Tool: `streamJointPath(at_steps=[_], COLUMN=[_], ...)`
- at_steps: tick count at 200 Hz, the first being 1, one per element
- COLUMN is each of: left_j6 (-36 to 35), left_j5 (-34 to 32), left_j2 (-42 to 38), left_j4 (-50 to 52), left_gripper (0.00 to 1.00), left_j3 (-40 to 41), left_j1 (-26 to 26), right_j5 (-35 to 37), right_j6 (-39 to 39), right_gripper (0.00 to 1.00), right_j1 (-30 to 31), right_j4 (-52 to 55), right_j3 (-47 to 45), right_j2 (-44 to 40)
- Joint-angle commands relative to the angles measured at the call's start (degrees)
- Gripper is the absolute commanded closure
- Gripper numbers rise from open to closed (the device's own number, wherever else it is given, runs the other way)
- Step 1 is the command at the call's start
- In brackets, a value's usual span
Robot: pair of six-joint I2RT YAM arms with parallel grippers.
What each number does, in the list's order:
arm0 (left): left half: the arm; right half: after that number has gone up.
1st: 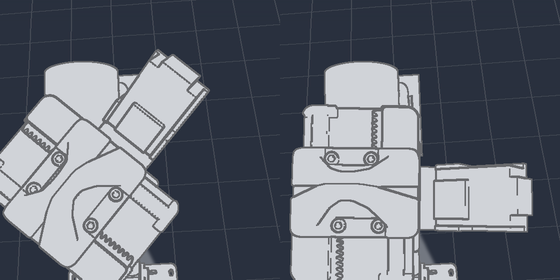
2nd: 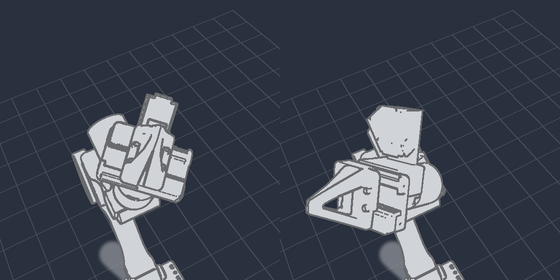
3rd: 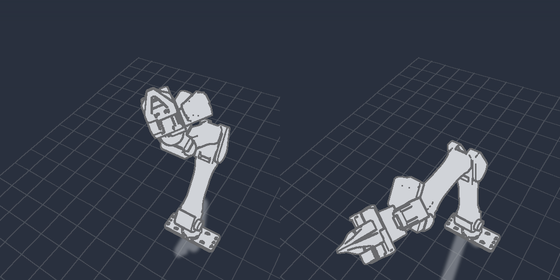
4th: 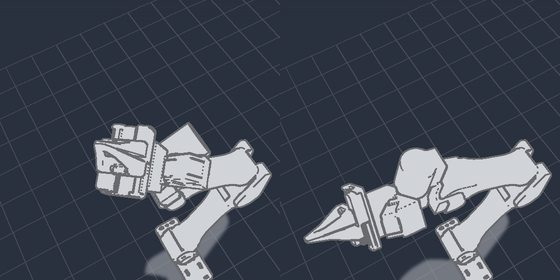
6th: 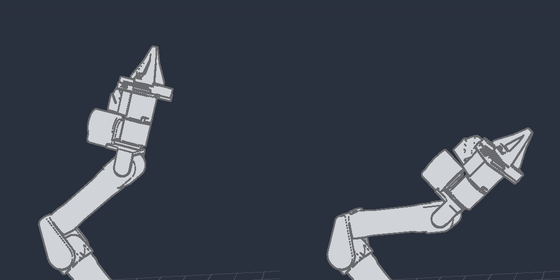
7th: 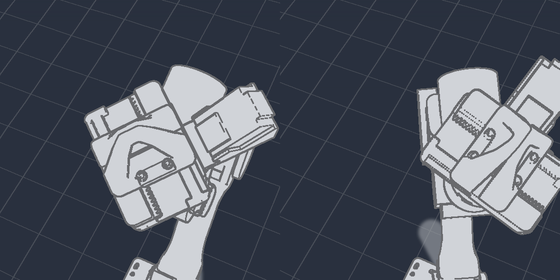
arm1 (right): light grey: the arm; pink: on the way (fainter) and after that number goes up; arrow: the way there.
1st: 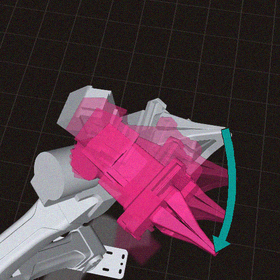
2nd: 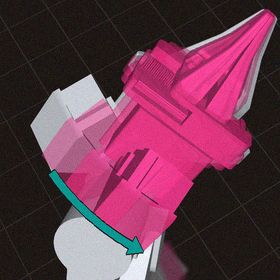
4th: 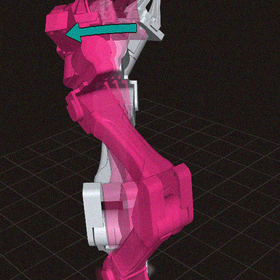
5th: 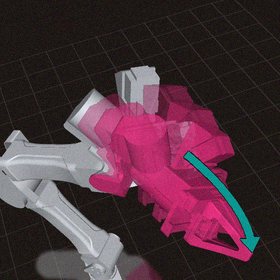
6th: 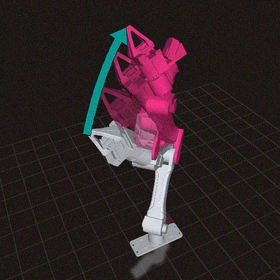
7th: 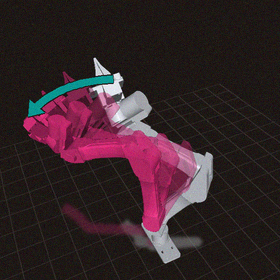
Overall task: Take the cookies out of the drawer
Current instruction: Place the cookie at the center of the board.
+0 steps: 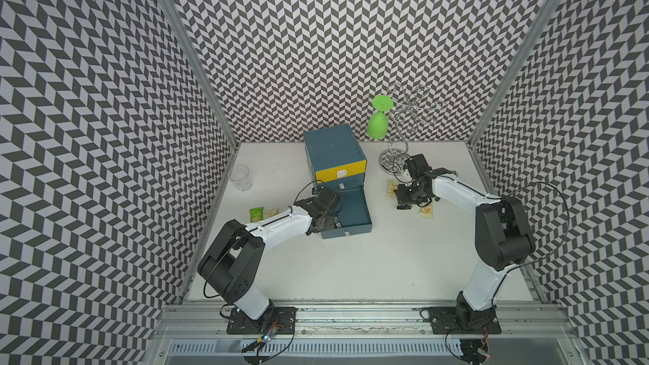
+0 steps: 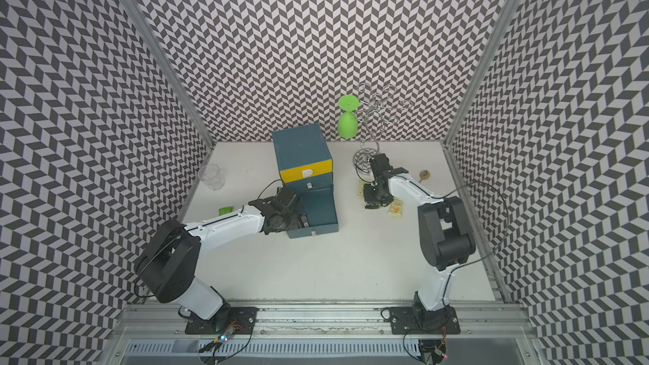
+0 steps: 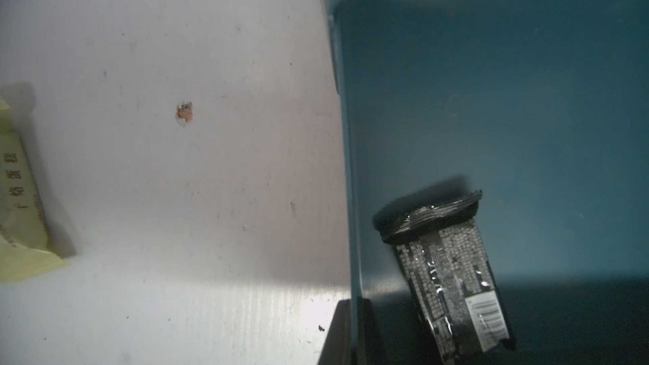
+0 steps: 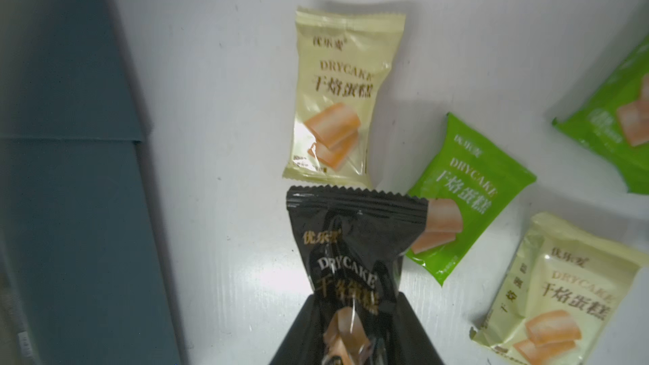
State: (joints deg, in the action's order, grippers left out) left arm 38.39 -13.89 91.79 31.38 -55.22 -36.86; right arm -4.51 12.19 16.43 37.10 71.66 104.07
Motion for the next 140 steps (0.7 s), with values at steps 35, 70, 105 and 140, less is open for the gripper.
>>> streamJointPath(at_steps=[35,70,105,140], left_j6=[-1.74,-1.72,-2.18,-2.09], left_j5=[-0.02,-1.12,-0.96,-1.4], left_j2=[0.42,-1.43,-3.52,-4.23], left_j4=[-2.76,-3.26,-3.37,-2.55], left_gripper=[1.0,0.79,0.7,0.69], left_j3=[-1.77,-1.6,-1.94,-2.44], left_j1=[-0.32,-0.23,-0.23,-0.25], right_j5=[-2.72,-5.8,-4.66,-2.51], right_j6=[0.93,0.26,1.26,2.47], right_gripper=[0.35,0.32,0.33,0.37], right_j1=[1.25,7.58,17.05,18.54], right_j4=[-3.29,-0.34,-1.38,-4.01], right_j3=[-1.57,0.75,-1.28,-3.75], right_j2=[-7.24,-10.17,-9.84,-8.47])
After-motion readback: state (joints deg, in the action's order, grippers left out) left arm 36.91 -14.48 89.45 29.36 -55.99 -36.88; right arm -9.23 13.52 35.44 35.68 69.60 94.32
